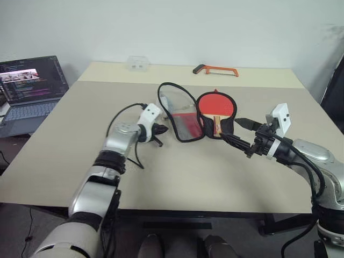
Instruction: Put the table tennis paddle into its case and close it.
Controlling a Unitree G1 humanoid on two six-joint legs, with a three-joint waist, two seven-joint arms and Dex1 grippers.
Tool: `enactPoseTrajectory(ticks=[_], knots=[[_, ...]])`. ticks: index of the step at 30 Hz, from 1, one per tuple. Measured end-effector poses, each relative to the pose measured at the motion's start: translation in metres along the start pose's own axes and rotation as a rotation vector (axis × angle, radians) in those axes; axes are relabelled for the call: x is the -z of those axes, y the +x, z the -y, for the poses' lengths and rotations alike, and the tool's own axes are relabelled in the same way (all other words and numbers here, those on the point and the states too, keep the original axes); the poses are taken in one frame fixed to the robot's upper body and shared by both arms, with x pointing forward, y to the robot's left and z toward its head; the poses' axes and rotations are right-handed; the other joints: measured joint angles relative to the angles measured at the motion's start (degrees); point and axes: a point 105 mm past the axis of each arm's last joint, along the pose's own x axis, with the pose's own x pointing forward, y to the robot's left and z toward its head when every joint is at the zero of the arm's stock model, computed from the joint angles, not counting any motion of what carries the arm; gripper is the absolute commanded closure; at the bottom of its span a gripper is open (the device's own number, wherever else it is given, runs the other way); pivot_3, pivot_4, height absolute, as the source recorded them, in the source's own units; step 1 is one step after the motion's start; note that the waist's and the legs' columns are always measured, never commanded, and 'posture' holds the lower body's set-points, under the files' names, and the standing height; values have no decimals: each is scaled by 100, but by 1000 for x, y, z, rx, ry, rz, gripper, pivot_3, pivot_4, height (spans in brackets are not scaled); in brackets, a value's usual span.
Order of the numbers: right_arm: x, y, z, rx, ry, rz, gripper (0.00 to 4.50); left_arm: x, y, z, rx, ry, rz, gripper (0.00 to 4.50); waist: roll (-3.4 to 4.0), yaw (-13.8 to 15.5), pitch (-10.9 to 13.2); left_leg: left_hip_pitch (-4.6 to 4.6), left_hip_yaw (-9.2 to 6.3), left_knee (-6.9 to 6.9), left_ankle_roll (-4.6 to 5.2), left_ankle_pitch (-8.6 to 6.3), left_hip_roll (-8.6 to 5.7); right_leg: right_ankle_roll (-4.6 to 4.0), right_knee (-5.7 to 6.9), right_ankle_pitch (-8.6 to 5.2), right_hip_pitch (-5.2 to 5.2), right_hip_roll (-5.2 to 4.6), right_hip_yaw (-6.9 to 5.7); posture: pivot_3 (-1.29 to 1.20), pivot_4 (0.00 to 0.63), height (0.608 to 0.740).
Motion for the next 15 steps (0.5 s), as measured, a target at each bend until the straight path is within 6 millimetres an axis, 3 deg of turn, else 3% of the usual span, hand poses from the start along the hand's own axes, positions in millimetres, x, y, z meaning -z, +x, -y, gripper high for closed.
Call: enactPoseTrajectory(ticks=[7,11,13,15], knots=[[-2,-1,6,61,-5,5,0,-76,36,35,-1,34,218,4488,-1,49,1,-3,1,-3,0,0,-3,3,-9,1,1,-1,2,0,150,740],[-9,-7,17,145,-6,40,0,-116,49,68,48,48,327,4488,-1,49,1,-4,1,-6,-1,-1,-5,3,-11,1,1,-2,3,0,150,740],[-17,-13,25,201,-5,72,0,-119,59,90,79,75,319,4488,0,47,0,-3,1,-5,-1,-1,-6,6,-12,-1,2,-2,4,0,150,740],[-26,-19,31,250,-14,107,0,-106,69,106,102,106,254,4488,1,27,0,-1,1,-6,-1,0,-5,7,-8,-1,1,-1,5,0,150,740]])
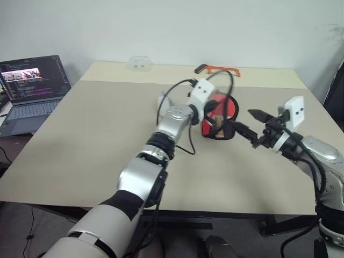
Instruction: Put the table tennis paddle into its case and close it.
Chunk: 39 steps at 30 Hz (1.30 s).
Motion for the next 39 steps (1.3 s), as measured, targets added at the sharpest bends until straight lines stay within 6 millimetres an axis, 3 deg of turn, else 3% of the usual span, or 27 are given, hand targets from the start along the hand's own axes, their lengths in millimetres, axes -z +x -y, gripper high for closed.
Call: enactPoseTrajectory(ticks=[3,5,8,11,14,19,28,39], knots=[[-10,-6,7,43,50,39,0,12,-6,-9,-18,-26,-30,4488,0,-105,0,3,-3,-2,0,0,2,-1,9,0,-4,4,3,0,150,740],[-10,-8,12,79,134,56,0,10,-22,-36,-43,-53,-11,4488,1,-187,0,9,-5,-5,0,1,4,-5,14,2,-4,8,8,0,150,740],[7,-4,26,168,286,23,0,0,-54,-71,-46,-39,33,3912,5,-246,-2,13,-6,-6,-1,2,5,-13,15,7,0,6,6,0,150,740],[37,15,44,295,524,-22,0,3,-84,-81,23,-41,59,2883,11,-264,-5,14,-1,-4,-2,4,4,-14,15,8,5,-1,3,0,150,740],[68,33,46,338,726,-84,0,23,-117,-84,71,-80,22,1810,15,-265,-5,9,-1,-6,-2,3,6,-15,14,8,2,-1,-1,0,150,740],[96,41,53,387,876,-152,0,38,-165,-92,66,-122,-15,29,18,-224,-3,1,-2,-8,-1,3,5,-15,9,8,-1,-5,-7,0,150,740],[123,46,47,379,995,-214,0,51,-219,-65,140,-77,-90,6,19,-184,-3,6,-1,-6,-1,3,9,-16,13,8,-1,-3,-6,0,150,740],[128,79,29,305,1037,-195,0,47,-218,-63,93,-90,-95,6,18,-310,-3,13,0,-3,4,5,15,-16,12,9,2,5,0,0,150,740]])
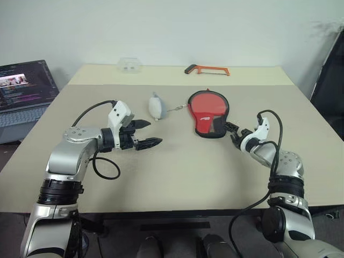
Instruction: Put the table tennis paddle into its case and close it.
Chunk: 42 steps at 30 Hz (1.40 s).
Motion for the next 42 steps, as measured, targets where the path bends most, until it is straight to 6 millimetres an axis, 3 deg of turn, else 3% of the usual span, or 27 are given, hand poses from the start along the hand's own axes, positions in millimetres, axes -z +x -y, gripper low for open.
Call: enactPoseTrajectory(ticks=[20,23,30,34,35,42], knots=[[25,30,-28,-78,1,-62,0,1,6,3,-13,-16,-5,6,0,1,0,-3,2,-5,0,0,2,-2,-3,0,-5,2,1,0,150,740],[27,34,-28,-59,-19,-51,638,2,8,5,-9,-23,2,0,0,-1,0,-2,2,-4,0,0,2,-2,-2,0,-4,2,1,0,150,740],[35,36,-20,-11,-28,-43,3036,9,14,14,30,-42,-8,0,0,-2,0,-3,3,-6,0,0,2,-2,-3,0,-6,2,2,0,150,740],[36,35,-28,-34,-38,-27,4305,3,17,14,42,-26,-3,0,-1,0,-1,1,0,-4,-1,0,2,-2,-3,0,-1,3,0,0,150,740],[36,34,-29,-37,-42,-25,4492,2,17,14,43,-24,-2,0,-3,0,-2,4,0,-4,0,0,2,-2,-3,0,2,3,0,0,150,740],[39,22,-27,-57,-71,-55,4492,2,23,12,58,-26,-3,0,-3,35,-2,-1,-1,-12,-1,-2,1,-7,-7,-3,-1,1,-5,0,150,740]])
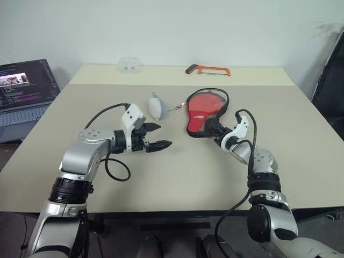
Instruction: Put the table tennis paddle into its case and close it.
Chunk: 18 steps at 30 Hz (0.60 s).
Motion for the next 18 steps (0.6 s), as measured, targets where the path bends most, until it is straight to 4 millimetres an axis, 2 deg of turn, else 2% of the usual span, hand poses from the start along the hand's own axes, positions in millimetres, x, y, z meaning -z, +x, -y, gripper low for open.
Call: enactPoseTrajectory(ticks=[10,18], knots=[[28,-31,-4,-89,-82,-165,4492,0,-5,-5,-30,7,-7,0,-1,4,0,-1,-3,-29,-2,-2,1,-12,-4,-7,-7,0,-6,0,150,740],[62,-85,-2,-199,-178,-389,4492,1,-8,-7,-35,9,-17,0,-1,12,0,-1,-3,-29,-2,-3,0,-7,-5,-12,-8,0,-7,0,150,740]])
